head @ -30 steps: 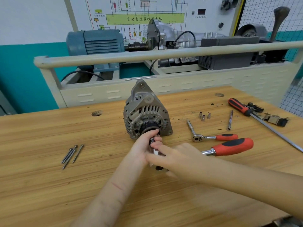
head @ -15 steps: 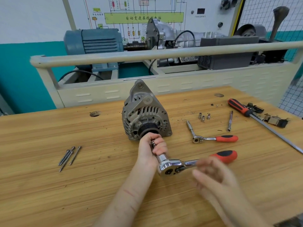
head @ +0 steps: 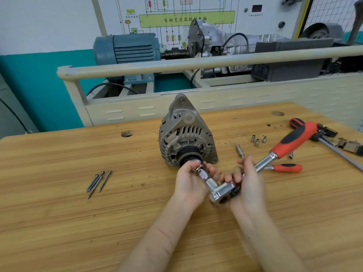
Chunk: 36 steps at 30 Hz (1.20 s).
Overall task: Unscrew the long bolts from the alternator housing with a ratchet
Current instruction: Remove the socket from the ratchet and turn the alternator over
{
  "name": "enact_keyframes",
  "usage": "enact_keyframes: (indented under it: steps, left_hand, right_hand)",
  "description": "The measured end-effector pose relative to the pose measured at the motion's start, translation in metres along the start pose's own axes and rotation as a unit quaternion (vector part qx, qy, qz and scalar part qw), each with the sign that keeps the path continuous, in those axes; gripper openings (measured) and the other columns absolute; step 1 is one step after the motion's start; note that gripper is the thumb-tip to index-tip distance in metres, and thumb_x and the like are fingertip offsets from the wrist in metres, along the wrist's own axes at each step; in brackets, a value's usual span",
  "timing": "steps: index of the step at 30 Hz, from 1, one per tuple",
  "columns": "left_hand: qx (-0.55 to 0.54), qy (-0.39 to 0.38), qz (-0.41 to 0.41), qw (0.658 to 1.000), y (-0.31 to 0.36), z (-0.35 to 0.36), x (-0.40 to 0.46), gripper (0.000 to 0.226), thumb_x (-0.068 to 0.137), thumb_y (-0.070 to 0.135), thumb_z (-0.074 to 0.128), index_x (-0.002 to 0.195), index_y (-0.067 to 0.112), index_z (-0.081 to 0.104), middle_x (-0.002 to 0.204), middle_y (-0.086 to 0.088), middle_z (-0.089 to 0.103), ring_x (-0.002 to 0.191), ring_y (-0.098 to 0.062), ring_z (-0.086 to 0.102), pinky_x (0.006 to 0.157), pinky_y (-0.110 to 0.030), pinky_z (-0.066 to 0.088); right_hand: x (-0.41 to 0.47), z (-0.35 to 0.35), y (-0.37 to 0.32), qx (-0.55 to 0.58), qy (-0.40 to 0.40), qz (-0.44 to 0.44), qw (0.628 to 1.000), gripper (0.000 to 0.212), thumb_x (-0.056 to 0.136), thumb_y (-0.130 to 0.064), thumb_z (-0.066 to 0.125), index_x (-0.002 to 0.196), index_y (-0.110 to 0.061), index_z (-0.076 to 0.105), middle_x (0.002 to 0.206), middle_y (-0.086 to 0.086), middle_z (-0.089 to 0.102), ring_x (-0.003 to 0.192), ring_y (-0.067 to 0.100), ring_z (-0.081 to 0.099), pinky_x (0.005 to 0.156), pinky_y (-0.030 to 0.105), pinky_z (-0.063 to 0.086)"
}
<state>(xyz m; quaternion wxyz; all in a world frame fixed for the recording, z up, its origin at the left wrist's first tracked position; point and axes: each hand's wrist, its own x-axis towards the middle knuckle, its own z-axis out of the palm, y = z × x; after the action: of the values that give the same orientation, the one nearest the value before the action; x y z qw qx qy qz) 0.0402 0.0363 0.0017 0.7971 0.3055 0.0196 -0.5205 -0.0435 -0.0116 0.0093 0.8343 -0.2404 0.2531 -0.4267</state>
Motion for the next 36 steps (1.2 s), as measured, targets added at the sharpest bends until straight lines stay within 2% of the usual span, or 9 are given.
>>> enact_keyframes:
  steps: [5, 9, 14, 18, 20, 23, 27, 31, 36]
  left_hand:
    - [0.038, 0.011, 0.001, 0.999, 0.007, -0.006, -0.006, 0.015, 0.079, 0.02, 0.051, 0.077, 0.005, 0.049, 0.047, -0.004, 0.054, 0.04, -0.016, 0.054, 0.049, -0.022, 0.051]
    - [0.071, 0.04, -0.028, 0.996, 0.02, -0.009, -0.007, 0.027, 0.085, 0.024, 0.05, 0.067, 0.003, 0.051, 0.042, -0.007, 0.05, 0.035, -0.02, 0.054, 0.04, -0.022, 0.05]
    - [0.113, 0.039, -0.054, 0.991, 0.03, -0.015, -0.004, 0.021, 0.08, 0.018, 0.056, 0.067, 0.003, 0.05, 0.045, -0.003, 0.046, 0.04, -0.015, 0.047, 0.045, -0.019, 0.047]
    - [0.199, 0.01, -0.047, 0.979, 0.032, -0.021, -0.004, 0.022, 0.085, 0.03, 0.056, 0.085, 0.008, 0.055, 0.052, -0.001, 0.06, 0.046, -0.015, 0.06, 0.044, -0.019, 0.051]
    - [0.244, -0.004, -0.046, 0.969, 0.041, -0.026, -0.006, 0.04, 0.078, 0.046, 0.059, 0.102, 0.014, 0.057, 0.064, -0.004, 0.071, 0.055, -0.014, 0.068, 0.043, -0.023, 0.052]
    - [0.224, 0.014, -0.085, 0.971, 0.061, -0.03, -0.006, 0.083, 0.059, 0.054, 0.065, 0.123, 0.005, 0.049, 0.082, -0.019, 0.068, 0.068, -0.03, 0.069, 0.056, -0.034, 0.055]
    - [0.207, 0.046, -0.085, 0.973, 0.068, -0.018, 0.003, 0.072, 0.058, 0.039, 0.073, 0.117, 0.003, 0.053, 0.077, -0.02, 0.069, 0.066, -0.031, 0.068, 0.057, -0.038, 0.056]
    - [0.188, 0.058, -0.06, 0.979, 0.057, -0.013, 0.006, 0.068, 0.057, 0.033, 0.074, 0.112, -0.001, 0.052, 0.073, -0.019, 0.067, 0.055, -0.025, 0.065, 0.048, -0.031, 0.053]
    - [0.062, 0.069, -0.046, 0.995, 0.041, -0.006, 0.006, 0.058, 0.07, 0.025, 0.073, 0.118, 0.002, 0.049, 0.109, -0.02, 0.058, 0.058, -0.025, 0.062, 0.045, -0.032, 0.052]
  right_hand:
    - [-0.02, 0.024, 0.012, -0.042, -0.095, -0.1, 0.99, 0.029, 0.073, -0.042, 0.053, 0.07, -0.014, 0.046, 0.039, -0.005, 0.034, 0.034, 0.014, 0.042, 0.05, 0.029, 0.05]
    - [-0.027, 0.04, 0.024, -0.029, -0.104, -0.123, 0.987, 0.03, 0.091, -0.032, 0.048, 0.068, -0.013, 0.045, 0.037, -0.004, 0.032, 0.032, 0.015, 0.04, 0.045, 0.027, 0.043]
    - [-0.022, 0.035, 0.024, 0.019, -0.07, -0.101, 0.992, 0.035, 0.095, -0.028, 0.045, 0.064, -0.013, 0.044, 0.035, -0.004, 0.029, 0.029, 0.014, 0.035, 0.049, 0.031, 0.045]
    - [-0.022, 0.031, 0.026, 0.009, -0.066, -0.126, 0.99, 0.034, 0.095, -0.028, 0.044, 0.065, -0.012, 0.044, 0.035, -0.004, 0.029, 0.028, 0.014, 0.035, 0.045, 0.028, 0.045]
    - [-0.024, 0.03, 0.028, -0.002, -0.07, -0.14, 0.988, 0.035, 0.095, -0.027, 0.044, 0.062, -0.014, 0.046, 0.034, -0.004, 0.029, 0.028, 0.014, 0.035, 0.041, 0.024, 0.042]
    - [-0.025, 0.03, 0.03, -0.002, -0.079, -0.14, 0.987, 0.042, 0.095, -0.027, 0.044, 0.053, -0.021, 0.051, 0.034, -0.004, 0.029, 0.029, 0.014, 0.036, 0.039, 0.023, 0.042]
    - [-0.026, 0.032, 0.028, -0.019, -0.077, -0.142, 0.987, 0.036, 0.095, -0.027, 0.044, 0.06, -0.017, 0.048, 0.035, -0.004, 0.03, 0.029, 0.014, 0.037, 0.039, 0.024, 0.042]
    - [-0.02, 0.032, 0.026, -0.064, -0.064, -0.145, 0.985, 0.034, 0.095, -0.024, 0.046, 0.064, -0.012, 0.045, 0.035, -0.003, 0.028, 0.028, 0.016, 0.036, 0.041, 0.026, 0.041]
    - [-0.008, 0.028, 0.008, -0.144, -0.083, -0.157, 0.974, 0.03, 0.096, -0.019, 0.045, 0.068, -0.008, 0.043, 0.033, -0.004, 0.03, 0.026, 0.014, 0.036, 0.043, 0.022, 0.043]
